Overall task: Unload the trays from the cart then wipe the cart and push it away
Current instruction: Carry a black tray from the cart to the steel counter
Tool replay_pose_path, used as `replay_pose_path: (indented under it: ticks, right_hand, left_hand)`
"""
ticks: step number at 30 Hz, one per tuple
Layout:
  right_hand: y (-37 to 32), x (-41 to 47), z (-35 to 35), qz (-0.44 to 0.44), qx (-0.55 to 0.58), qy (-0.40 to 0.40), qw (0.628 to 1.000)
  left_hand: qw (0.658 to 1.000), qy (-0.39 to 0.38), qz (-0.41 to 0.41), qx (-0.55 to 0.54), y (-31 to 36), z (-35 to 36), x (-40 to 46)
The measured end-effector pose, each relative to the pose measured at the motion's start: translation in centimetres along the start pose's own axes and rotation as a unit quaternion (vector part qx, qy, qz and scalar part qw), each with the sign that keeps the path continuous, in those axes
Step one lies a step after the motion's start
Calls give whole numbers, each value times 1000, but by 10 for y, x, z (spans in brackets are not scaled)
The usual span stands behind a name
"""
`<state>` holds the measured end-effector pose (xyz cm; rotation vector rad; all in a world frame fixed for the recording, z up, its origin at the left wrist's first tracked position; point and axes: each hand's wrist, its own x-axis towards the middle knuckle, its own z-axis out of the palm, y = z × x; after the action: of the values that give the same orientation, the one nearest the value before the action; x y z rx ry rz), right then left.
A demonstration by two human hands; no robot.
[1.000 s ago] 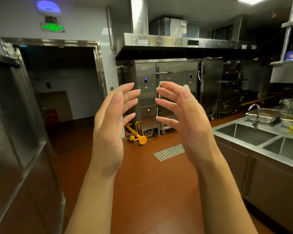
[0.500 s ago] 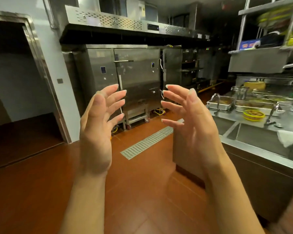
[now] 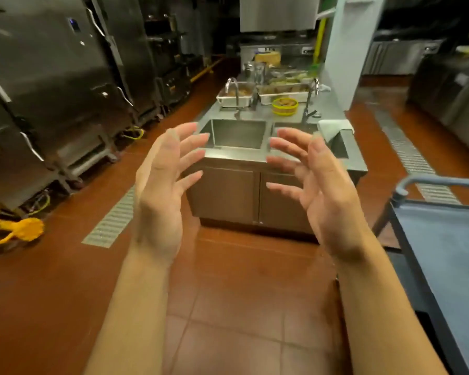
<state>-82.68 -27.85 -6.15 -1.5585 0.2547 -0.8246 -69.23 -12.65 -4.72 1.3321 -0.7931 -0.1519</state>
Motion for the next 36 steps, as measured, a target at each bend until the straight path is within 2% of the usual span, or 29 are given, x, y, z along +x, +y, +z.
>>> replay_pose_path:
  ticks: [4,8,11,15,22,27,36]
  right_hand:
    - [48,-17,-20,66,-17,104,992]
    - [89,-47,-58,129,-31,221,966]
    - [114,-67,-84,164,-4,313,935]
    - [143,-84,-116,189,38,421,886]
    - [167,-112,-182,193,61,527,825]
    - [173,-136,-223,197,72,584,784]
    - [220,-173,-264,234,73,687,684]
  left_hand:
    - [992,-98,-78,-36,-61,27,19]
    - [968,-195,-156,-37,-119,70,12]
    - [938,-274,-212,-23,-154,109,6]
    - [906,-346,-244,-10,-184,156,6]
    - [864,-448,-228,5,-213,244,22]
    - [836,-492,-244,11,-237,300,15]
    - [719,-639,-263,74,-332,406,-22]
